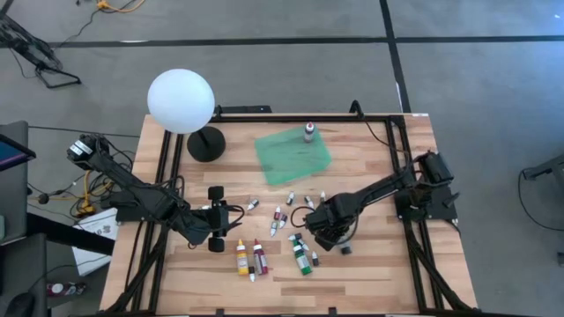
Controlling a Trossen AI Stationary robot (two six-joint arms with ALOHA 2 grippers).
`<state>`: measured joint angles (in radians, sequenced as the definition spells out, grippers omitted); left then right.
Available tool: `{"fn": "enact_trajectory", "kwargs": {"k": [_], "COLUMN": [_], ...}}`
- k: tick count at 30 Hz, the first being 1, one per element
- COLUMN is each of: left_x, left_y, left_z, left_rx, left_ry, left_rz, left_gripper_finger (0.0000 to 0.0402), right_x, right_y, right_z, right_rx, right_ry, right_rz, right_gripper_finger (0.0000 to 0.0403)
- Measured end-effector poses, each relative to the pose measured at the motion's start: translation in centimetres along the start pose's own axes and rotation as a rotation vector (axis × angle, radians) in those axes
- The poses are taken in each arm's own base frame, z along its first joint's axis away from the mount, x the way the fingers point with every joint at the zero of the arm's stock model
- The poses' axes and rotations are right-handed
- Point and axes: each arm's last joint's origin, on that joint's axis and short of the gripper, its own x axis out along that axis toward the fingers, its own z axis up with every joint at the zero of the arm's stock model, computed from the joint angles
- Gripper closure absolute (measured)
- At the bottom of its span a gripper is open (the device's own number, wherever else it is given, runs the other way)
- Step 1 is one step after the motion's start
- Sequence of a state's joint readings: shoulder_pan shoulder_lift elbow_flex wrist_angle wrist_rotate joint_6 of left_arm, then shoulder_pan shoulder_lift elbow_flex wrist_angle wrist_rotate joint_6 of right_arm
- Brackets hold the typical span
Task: Pick & Place food coloring
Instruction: Put the black food coloring bottle into the green bin
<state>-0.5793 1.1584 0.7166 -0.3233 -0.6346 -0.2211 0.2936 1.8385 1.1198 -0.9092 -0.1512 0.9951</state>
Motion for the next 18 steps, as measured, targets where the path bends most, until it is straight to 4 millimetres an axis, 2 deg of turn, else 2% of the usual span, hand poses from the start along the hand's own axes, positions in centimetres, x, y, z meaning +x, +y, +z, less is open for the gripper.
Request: {"fn": "enact_trajectory", "kwargs": {"k": [7, 18], "left_x": [0.00, 0.00], "left_y": [0.00, 0.01], "left_z": [0.00, 0.01], "left_rx": [-0.001, -0.007], "left_ry": [0.000, -0.001], "left_rz": [0.000, 0.001], "left_gripper_finger": [0.0236, 0.0236], "right_x": [0.07, 0.07], "right_y": [0.54, 0.54], "right_z": [-0.19, -0.25], "right_rx": [-0.105, -0.179], "right_ry": [-0.034, -0.013], "right_rz": [0.018, 0.029], "right_gripper_finger": [0.0248, 0.0268]}}
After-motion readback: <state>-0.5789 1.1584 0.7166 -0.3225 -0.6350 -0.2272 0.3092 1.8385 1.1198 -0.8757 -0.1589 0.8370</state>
